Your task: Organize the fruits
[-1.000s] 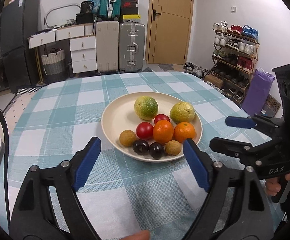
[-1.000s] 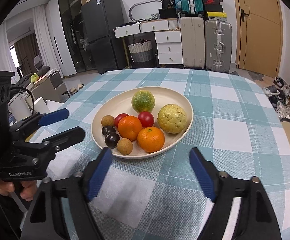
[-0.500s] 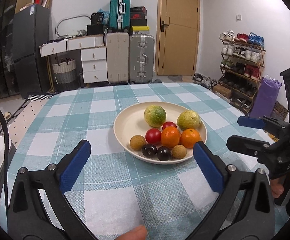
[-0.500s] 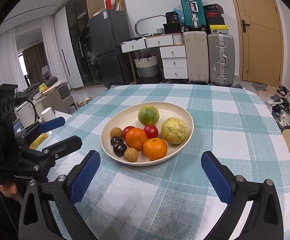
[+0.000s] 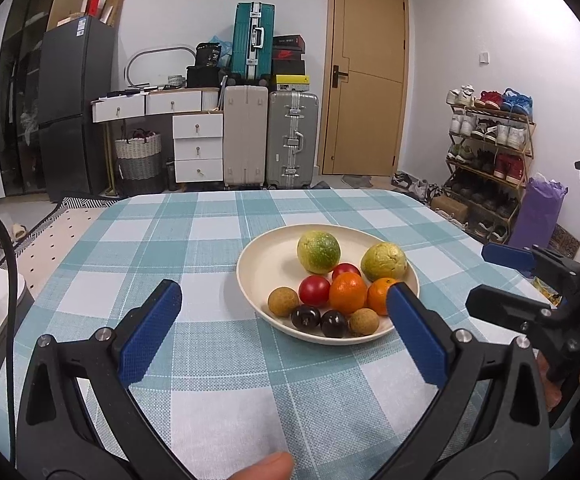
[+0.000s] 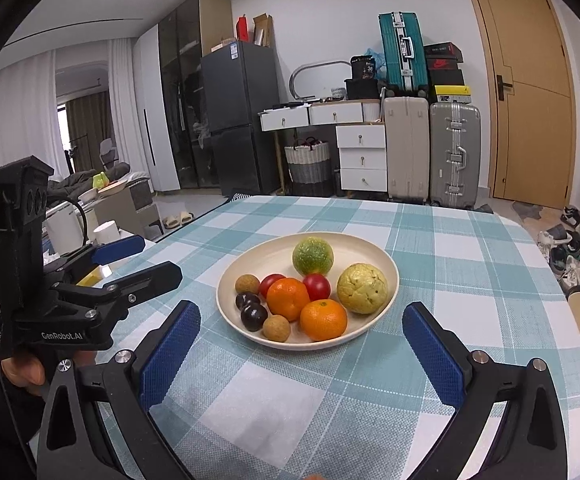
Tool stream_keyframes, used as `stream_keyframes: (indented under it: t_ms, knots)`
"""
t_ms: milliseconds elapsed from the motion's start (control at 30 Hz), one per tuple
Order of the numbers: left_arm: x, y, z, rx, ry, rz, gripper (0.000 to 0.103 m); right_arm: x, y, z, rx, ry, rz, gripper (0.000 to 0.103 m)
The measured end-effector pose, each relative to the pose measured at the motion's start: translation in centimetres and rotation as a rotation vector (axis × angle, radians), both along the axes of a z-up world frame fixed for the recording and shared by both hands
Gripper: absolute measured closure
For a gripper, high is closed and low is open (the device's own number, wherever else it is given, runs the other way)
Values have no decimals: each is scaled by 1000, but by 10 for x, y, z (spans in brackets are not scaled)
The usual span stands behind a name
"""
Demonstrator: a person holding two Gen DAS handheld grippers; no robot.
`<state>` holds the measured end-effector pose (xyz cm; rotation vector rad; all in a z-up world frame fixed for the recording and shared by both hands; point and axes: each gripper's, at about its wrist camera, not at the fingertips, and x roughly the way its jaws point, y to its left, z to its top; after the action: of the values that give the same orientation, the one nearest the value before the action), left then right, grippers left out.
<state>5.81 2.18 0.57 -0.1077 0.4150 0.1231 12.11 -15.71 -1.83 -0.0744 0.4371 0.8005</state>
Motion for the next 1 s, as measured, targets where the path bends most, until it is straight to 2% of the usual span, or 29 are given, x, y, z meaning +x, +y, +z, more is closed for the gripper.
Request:
stream_keyframes:
  t_ms: [600, 1000]
  knots:
    - [-2, -1, 1, 7, -16, 1, 1, -4, -8, 1, 31, -26, -23, 0]
    - [-3, -1, 2, 9, -14, -3, 1, -8, -5, 2, 15, -37, -14, 0]
